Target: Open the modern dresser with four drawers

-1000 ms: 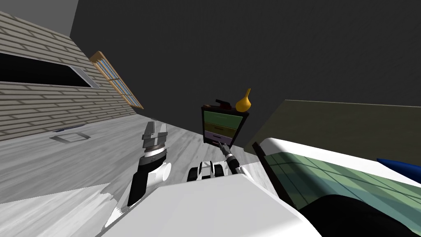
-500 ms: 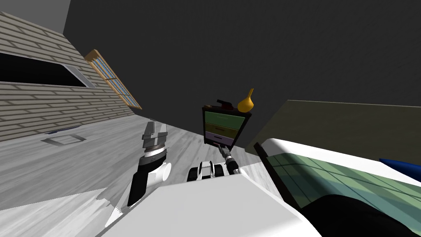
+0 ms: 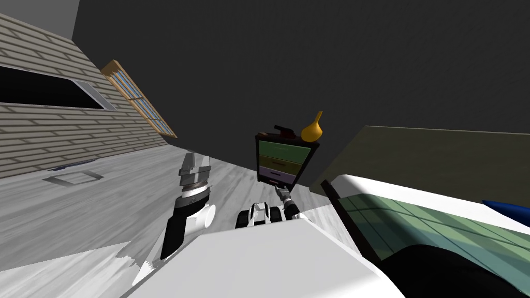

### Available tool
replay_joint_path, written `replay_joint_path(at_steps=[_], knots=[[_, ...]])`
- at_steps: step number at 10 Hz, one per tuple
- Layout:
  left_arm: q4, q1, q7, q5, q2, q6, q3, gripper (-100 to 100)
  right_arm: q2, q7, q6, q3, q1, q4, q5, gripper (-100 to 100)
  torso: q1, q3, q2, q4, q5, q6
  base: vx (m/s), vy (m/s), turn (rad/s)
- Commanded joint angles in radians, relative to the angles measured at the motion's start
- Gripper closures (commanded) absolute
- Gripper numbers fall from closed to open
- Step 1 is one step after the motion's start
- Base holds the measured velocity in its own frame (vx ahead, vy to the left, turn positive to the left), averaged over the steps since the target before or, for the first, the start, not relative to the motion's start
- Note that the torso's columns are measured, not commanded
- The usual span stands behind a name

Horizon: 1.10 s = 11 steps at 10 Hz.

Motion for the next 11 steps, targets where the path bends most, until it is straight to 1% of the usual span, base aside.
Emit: replay_joint_path(at_steps=[1, 2, 3, 4, 5, 6, 7, 8, 9, 11], knots=[[0.0, 0.0, 0.0, 0.0, 0.0, 0.0, 0.0, 0, -0.001, 0.021, 0.073, 0.035, -0.002, 0.036, 0.08, -100, -0.001, -0.001, 0.0, 0.0, 0.0, 0.0, 0.1, 0.055, -0.022], [0.0, 0.0, 0.0, 0.0, 0.0, 0.0, 0.0, 0, -0.001, 0.021, 0.092, 0.035, -0.002, 0.036, 0.109, -100, 0.0, -0.001, -0.002, -0.001, 0.0, 0.0, 0.083, 0.047, -0.014], [0.0, 0.0, 0.0, 0.0, 0.0, 0.0, 0.0, 0, -0.001, 0.021, 0.092, 0.035, -0.002, 0.036, 0.123, -100, -0.001, -0.001, -0.001, 0.0, 0.0, 0.0, 0.029, 0.018, 0.002], [0.0, 0.0, 0.0, 0.0, 0.0, 0.0, 0.0, 0, 0.001, 0.034, 0.135, 0.054, -0.007, 0.065, 0.161, -100, -0.002, 0.001, 0.003, 0.001, 0.0, 0.0, 0.058, 0.027, -0.022], [0.0, 0.0, 0.0, 0.0, 0.0, 0.0, 0.0, 0, 0.001, 0.034, 0.145, 0.054, -0.007, 0.065, 0.192, -100, -0.001, 0.001, 0.001, 0.0, 0.0, 0.0, 0.064, 0.037, -0.015], [0.0, 0.0, 0.0, 0.0, 0.0, 0.0, 0.0, 0, 0.002, 0.046, 0.176, 0.072, -0.013, 0.094, 0.226, -100, 0.0, 0.0, 0.0, 0.0, 0.0, 0.0, 0.086, 0.031, -0.02], [0.0, 0.0, 0.0, 0.0, 0.0, 0.0, 0.0, 0, 0.002, 0.046, 0.196, 0.072, -0.013, 0.094, 0.255, -100, 0.0, -0.001, -0.001, 0.0, 0.0, 0.0, 0.087, 0.032, -0.007], [0.0, 0.0, 0.0, 0.0, 0.0, 0.0, 0.0, 0, 0.002, 0.046, 0.196, 0.072, -0.013, 0.094, 0.259, -100, 0.0, -0.001, -0.001, 0.0, 0.0, 0.0, 0.042, 0.023, 0.003], [0.0, 0.0, 0.0, 0.0, 0.0, 0.0, 0.0, 0, 0.004, 0.058, 0.244, 0.09, -0.02, 0.122, 0.299, -100, -0.001, 0.001, 0.002, 0.0, 0.0, 0.0, 0.075, 0.036, -0.013], [0.0, 0.0, 0.0, 0.0, 0.0, 0.0, 0.0, 0, 0.004, 0.058, 0.247, 0.09, -0.02, 0.122, 0.324, -100, -0.001, 0.0, 0.0, 0.0, 0.0, 0.0, 0.053, 0.02, -0.005]])
